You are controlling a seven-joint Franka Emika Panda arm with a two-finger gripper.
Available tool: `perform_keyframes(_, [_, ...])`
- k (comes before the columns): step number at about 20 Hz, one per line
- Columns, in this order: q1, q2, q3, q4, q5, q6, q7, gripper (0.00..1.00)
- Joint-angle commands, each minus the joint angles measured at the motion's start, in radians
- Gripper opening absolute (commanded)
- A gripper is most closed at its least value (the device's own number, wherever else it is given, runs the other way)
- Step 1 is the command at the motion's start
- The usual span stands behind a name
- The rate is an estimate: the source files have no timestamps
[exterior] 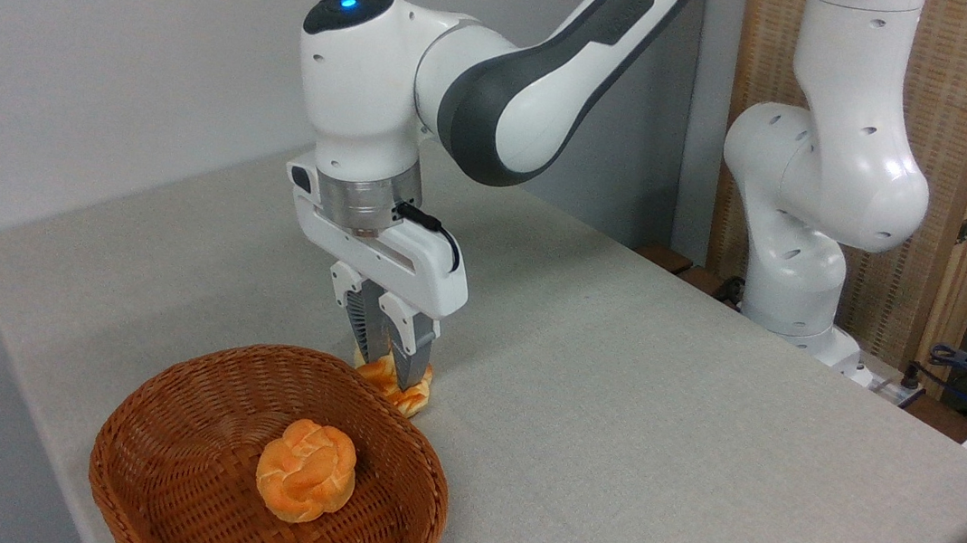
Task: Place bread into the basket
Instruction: 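Close the gripper on the croissant roll and lift it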
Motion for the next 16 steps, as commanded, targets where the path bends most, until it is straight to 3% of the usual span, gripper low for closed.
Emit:
perform_keyframes(1, [-0.014, -0.004, 0.006, -0.001, 0.005, -0.001, -0.003, 0.24])
perform_keyframes(8, [-0.014, -0.030, 0.004, 0.014, 0.003, -0.096, -0.001, 0.25])
perform_keyframes(13, [-0.014, -0.059, 0.006, 0.097, -0.014, -0.196, -0.003, 0.26])
perform_keyframes(16, [-0.011, -0.088, 0.021, 0.142, -0.023, -0.198, -0.001, 0.29])
